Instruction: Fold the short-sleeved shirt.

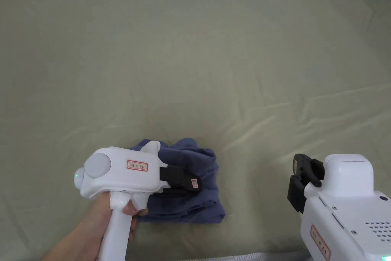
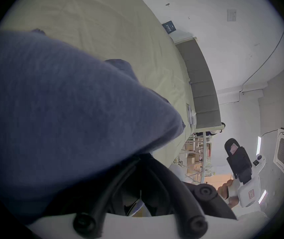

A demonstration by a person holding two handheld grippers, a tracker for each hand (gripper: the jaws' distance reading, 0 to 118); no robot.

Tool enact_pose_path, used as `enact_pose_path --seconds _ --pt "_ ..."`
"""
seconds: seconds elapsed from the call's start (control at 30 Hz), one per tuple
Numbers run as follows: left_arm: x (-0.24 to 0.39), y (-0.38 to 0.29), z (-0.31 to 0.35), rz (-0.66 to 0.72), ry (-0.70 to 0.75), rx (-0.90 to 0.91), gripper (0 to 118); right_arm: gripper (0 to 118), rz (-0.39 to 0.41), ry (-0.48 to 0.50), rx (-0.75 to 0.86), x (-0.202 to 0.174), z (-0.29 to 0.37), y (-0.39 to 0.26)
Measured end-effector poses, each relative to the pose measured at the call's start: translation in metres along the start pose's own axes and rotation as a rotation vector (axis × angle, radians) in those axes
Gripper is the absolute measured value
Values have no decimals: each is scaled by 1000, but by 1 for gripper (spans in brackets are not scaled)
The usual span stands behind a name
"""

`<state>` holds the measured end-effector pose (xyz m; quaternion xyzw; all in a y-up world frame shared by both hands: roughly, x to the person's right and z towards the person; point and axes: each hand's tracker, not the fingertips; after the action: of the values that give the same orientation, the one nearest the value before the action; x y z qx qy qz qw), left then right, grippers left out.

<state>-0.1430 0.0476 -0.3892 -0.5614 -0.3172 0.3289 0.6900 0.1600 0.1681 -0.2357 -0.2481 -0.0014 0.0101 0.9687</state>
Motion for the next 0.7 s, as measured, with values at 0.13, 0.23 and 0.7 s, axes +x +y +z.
enact_pose_path --seconds 0.13,0.23,0.7 --pt "17 -2 5 -68 76 6 0 0 -5 11 -13 -2 -1 0" --pt "26 -5 25 -100 80 39 0 0 -15 78 -28 -5 -1 3" --pt "15 -26 169 -187 301 250 0 0 -446 772 -544 -48 -134 -8"
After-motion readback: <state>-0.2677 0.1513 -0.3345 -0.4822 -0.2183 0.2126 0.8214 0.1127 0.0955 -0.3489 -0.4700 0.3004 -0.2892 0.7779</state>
